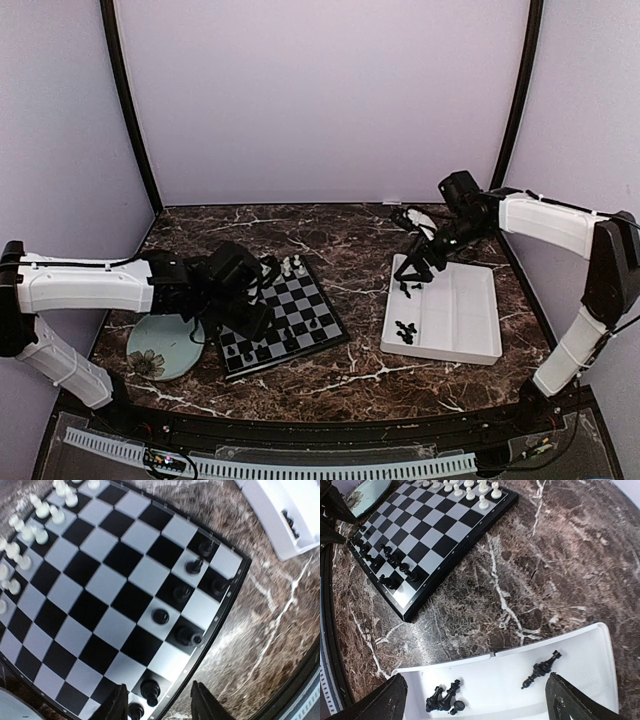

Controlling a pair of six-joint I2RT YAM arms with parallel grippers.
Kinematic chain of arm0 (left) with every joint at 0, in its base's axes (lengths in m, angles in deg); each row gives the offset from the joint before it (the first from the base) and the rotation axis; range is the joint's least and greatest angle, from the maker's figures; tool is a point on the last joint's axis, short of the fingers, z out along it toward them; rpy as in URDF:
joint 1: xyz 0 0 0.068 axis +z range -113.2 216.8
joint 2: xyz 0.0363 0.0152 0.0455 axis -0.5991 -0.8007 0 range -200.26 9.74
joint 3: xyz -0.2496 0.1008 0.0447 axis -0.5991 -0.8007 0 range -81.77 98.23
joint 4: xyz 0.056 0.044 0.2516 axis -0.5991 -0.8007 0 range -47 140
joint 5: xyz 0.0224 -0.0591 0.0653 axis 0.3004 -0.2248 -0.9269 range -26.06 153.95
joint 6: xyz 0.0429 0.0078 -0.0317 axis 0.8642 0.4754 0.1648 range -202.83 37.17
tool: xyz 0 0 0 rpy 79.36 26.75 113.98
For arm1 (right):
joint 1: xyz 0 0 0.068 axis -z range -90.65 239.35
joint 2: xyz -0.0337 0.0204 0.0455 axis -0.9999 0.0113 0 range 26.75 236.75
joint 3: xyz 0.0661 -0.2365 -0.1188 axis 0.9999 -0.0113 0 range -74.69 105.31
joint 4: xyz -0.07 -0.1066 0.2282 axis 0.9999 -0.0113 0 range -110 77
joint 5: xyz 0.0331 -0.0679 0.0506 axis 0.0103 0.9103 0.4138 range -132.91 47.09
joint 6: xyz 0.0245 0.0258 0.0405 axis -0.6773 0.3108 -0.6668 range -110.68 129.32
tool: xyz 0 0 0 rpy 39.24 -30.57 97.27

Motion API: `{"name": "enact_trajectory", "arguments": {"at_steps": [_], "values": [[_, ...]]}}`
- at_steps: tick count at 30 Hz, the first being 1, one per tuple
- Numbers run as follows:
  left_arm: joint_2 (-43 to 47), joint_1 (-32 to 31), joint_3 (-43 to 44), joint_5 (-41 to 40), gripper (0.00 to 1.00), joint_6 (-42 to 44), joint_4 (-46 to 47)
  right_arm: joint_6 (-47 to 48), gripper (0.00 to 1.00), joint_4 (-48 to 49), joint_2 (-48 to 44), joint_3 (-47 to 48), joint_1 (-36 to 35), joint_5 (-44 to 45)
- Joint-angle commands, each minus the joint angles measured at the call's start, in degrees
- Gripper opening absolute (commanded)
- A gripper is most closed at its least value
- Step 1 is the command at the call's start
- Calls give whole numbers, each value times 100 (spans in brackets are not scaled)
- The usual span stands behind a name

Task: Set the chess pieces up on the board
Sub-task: Place the bishop on f8, then pick up the chess pile from the storage box.

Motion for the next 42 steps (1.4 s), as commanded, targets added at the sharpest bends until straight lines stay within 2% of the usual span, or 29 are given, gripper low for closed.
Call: {"name": "enact_trajectory", "arguments": {"at_steps": [1, 4, 6, 12, 18, 27, 42], "values": [[475, 112, 663, -512, 46, 138, -64, 321, 99, -28, -254, 505, 293, 51], [520, 214, 854, -582, 47, 207, 177, 1391, 98, -1294, 448, 1194, 323, 132], [529, 286, 932, -554, 47, 212, 482, 1790, 86, -1405, 634, 1286, 326, 463], [526, 416, 984, -433, 47, 102, 880, 2777, 70, -434, 718, 858, 233, 1730], [544, 438, 1018, -486, 47, -11, 852, 3363, 57, 268, 1043, 582, 36, 2438], [545, 448, 1049, -529, 47, -51, 795, 4123, 55, 907, 1468, 246, -279, 3110], [569, 461, 857, -503, 47, -164, 895, 4312, 55, 604, 1669, 109, -646, 2939]]}}
